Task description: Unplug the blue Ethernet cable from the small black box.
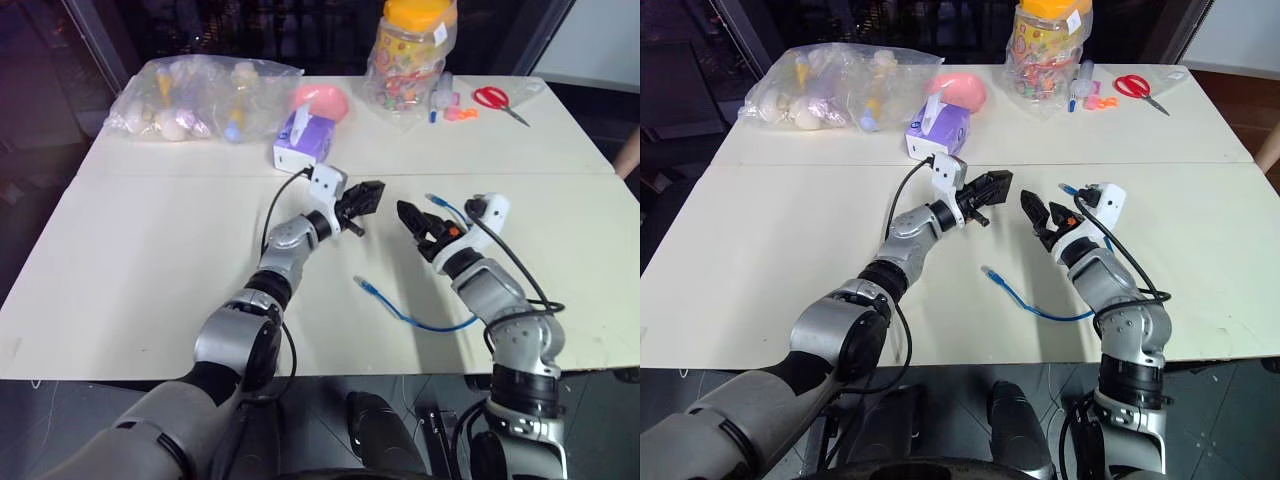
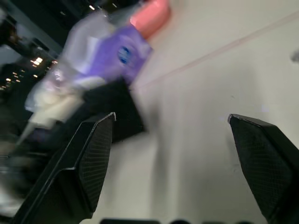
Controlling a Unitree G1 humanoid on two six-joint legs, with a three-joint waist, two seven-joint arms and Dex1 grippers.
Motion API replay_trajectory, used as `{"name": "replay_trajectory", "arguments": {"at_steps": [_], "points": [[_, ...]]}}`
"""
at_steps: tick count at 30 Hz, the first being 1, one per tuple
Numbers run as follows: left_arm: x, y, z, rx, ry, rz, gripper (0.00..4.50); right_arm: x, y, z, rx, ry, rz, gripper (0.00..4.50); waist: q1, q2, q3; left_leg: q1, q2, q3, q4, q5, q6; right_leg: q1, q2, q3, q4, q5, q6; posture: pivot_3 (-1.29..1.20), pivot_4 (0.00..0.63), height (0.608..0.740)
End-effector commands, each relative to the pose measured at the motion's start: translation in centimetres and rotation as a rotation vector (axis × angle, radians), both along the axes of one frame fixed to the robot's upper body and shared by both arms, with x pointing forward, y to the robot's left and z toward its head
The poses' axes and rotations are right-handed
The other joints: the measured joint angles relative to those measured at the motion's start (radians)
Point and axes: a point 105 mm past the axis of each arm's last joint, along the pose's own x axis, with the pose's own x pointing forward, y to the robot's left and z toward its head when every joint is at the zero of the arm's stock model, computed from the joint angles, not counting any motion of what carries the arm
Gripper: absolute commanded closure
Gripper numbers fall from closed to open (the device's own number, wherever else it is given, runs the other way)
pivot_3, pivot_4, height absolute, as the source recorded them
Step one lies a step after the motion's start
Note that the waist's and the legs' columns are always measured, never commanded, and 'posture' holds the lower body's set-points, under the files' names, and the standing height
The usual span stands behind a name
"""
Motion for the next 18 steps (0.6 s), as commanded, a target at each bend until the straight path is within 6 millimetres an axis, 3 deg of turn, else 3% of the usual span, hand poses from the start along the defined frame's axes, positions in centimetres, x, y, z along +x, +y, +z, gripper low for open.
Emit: {"name": "replay_trajectory", "arguments": {"at_steps": [1,6,13,18], "points": [[-0.1,-0.6,1.0,0.028,-0.048,-0.026,2.31,-0.9,-0.8,1.6,-0.003,-0.063,-0.028,0.43,0.0,0.0,0.0,0.0,0.0,0.0,0.0,0.0,0.0,0.0,0.0,0.0,0.0,0.0,0.0,0.0,0.15,0.739],[0.2,0.1,1.1,0.014,-0.02,-0.043,0.3,-1.2,-2.4,1.5,-0.007,-0.062,-0.073,0.43,0.0,0.0,0.0,0.0,0.0,0.0,0.0,0.0,0.0,0.0,0.0,0.0,0.0,0.0,0.0,0.0,0.15,0.739],[-0.3,3.9,3.5,-0.008,-0.091,-0.18,0.3,-2.0,-3.6,1.6,-0.037,-0.069,-0.064,0.43,-0.003,0.0,0.0,0.001,0.0,0.0,0.0,0.0,0.0,0.0,0.0,0.0,0.001,0.0,0.0,0.0,0.15,0.739],[-1.7,8.7,4.1,0.041,-0.08,-0.164,0.3,-3.9,-3.3,0.7,-0.214,-0.034,0.058,0.43,-0.005,0.002,-0.001,0.001,0.001,0.0,-0.001,0.0,0.0,0.001,0.0,0.0,0.001,0.0,0.0,0.0,0.15,0.739]]}}
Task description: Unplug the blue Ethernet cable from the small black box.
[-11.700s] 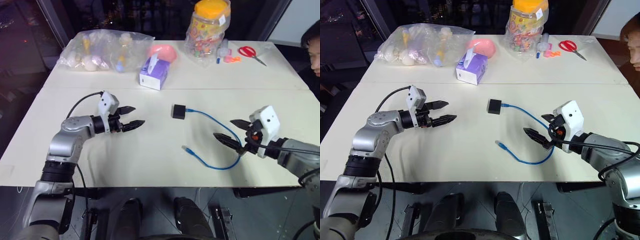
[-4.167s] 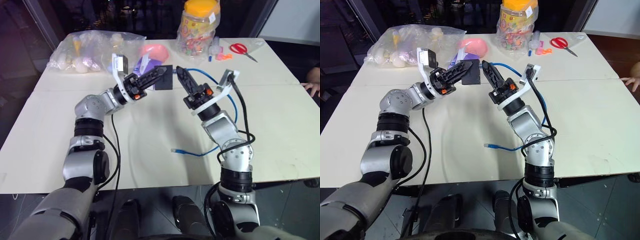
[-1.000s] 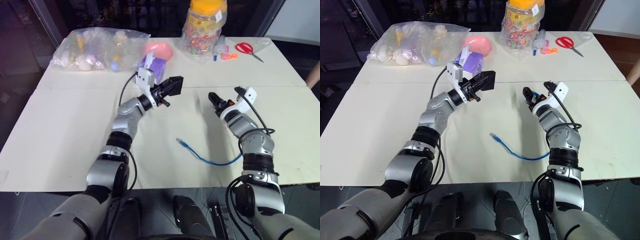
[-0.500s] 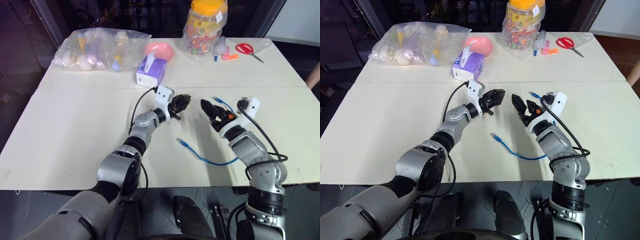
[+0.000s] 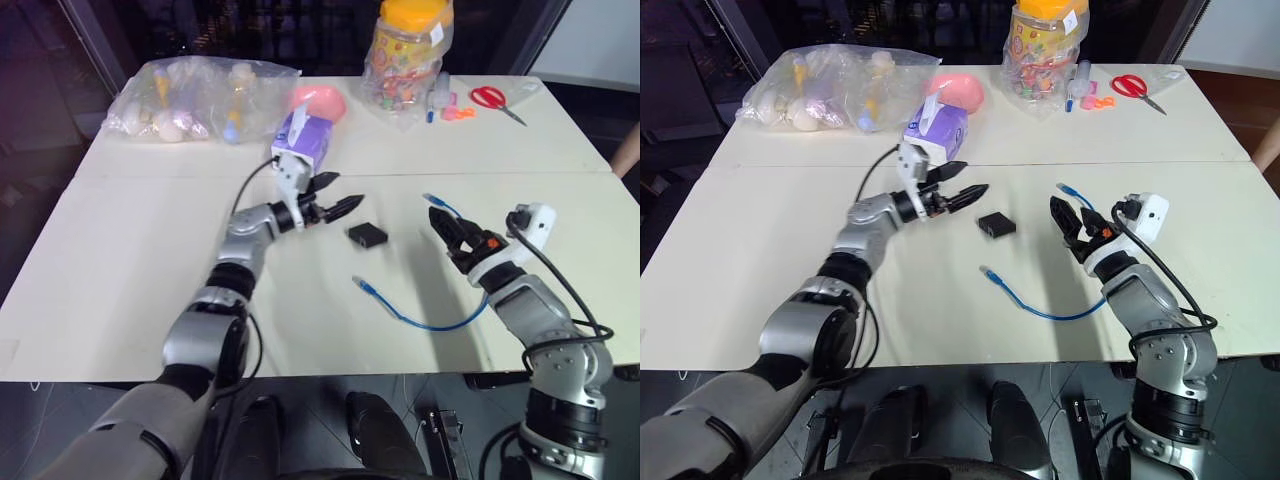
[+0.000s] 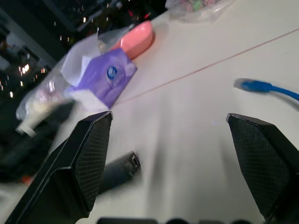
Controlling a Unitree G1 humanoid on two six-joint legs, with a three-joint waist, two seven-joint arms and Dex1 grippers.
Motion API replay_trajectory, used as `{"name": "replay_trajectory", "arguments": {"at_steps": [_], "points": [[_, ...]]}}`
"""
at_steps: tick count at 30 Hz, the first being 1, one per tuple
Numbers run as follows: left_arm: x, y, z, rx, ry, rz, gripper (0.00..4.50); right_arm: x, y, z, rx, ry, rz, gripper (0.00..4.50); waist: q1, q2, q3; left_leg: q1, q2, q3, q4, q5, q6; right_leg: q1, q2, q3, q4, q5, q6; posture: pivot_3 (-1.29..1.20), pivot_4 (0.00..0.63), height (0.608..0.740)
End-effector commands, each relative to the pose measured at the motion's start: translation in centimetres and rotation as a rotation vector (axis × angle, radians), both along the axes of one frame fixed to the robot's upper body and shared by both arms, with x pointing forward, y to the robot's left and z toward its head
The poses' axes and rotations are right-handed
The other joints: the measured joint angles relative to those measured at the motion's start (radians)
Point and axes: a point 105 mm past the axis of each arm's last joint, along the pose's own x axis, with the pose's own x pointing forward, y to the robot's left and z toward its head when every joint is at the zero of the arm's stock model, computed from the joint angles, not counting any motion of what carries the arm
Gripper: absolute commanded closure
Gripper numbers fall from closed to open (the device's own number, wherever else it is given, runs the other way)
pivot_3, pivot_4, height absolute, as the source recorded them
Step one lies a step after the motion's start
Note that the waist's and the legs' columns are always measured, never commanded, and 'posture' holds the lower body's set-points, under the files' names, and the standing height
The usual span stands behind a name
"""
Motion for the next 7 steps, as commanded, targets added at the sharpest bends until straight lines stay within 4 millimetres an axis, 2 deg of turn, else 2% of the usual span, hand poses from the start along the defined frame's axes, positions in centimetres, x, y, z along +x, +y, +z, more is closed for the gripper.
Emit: {"name": "replay_trajectory", "arguments": {"at_steps": [1,4,7], "points": [[-1.7,2.0,1.0,0.022,0.008,-0.013,0.3,-1.7,0.6,1.1,-0.137,-0.031,0.11,0.43,0.0,0.0,0.0,0.0,0.0,0.0,0.0,0.0,0.0,0.0,0.0,0.0,0.0,0.0,0.0,0.0,0.15,0.739],[-3.2,3.2,0.5,0.056,0.054,0.0,0.3,-2.8,0.4,0.9,-0.226,-0.014,0.157,0.43,0.004,0.0,0.0,0.001,0.0,0.0,0.001,0.0,0.0,0.0,0.0,0.0,0.001,0.0,0.0,0.0,0.15,0.739],[-5.6,4.5,-0.3,0.103,0.108,-0.021,0.3,-4.1,-0.1,0.5,-0.339,0.016,0.207,0.43,0.008,0.0,0.0,0.002,0.0,-0.001,0.002,0.0,0.0,0.003,0.0,0.0,0.002,0.0,0.0,0.0,0.15,0.739]]}}
